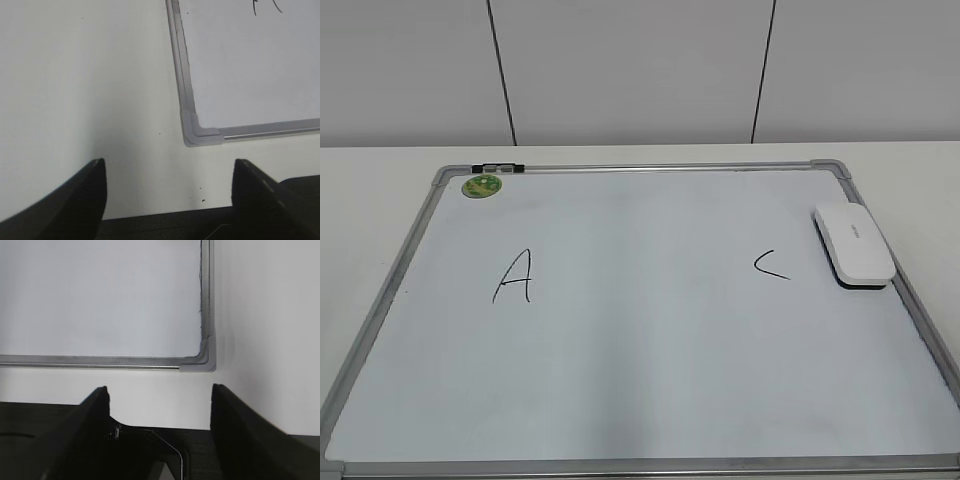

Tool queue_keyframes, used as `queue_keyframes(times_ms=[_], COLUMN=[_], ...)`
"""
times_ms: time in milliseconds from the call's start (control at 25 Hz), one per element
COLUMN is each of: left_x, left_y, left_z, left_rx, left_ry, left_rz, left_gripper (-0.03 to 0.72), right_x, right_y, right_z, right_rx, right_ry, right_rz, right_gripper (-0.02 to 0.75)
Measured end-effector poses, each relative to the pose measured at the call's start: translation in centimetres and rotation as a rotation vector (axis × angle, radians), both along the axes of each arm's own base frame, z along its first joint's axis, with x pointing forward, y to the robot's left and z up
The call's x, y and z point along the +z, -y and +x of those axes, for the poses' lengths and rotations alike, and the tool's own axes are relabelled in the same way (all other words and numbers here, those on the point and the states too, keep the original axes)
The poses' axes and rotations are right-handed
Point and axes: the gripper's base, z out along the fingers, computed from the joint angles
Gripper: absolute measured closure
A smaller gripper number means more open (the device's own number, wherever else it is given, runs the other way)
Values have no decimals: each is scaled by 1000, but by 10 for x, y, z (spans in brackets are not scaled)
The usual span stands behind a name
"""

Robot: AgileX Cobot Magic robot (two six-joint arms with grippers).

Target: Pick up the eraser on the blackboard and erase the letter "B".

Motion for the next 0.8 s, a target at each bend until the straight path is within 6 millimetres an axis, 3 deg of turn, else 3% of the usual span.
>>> queue_keyframes(times_ms=[280, 560, 800], left_x=[-2, -2, -2], left_y=[1, 1, 1], left_z=[-3, -3, -4], left_rx=[-26, -41, -46], left_ry=[9, 12, 16], left_rz=[-3, 1, 5], left_gripper=[118, 118, 119], right_x=[-18, -47, -47], right_y=[4, 6, 5], right_z=[-29, -30, -28], right_rx=[29, 42, 50], right_ry=[48, -2, 12], right_rz=[-29, -57, -62], right_gripper=[267, 267, 267])
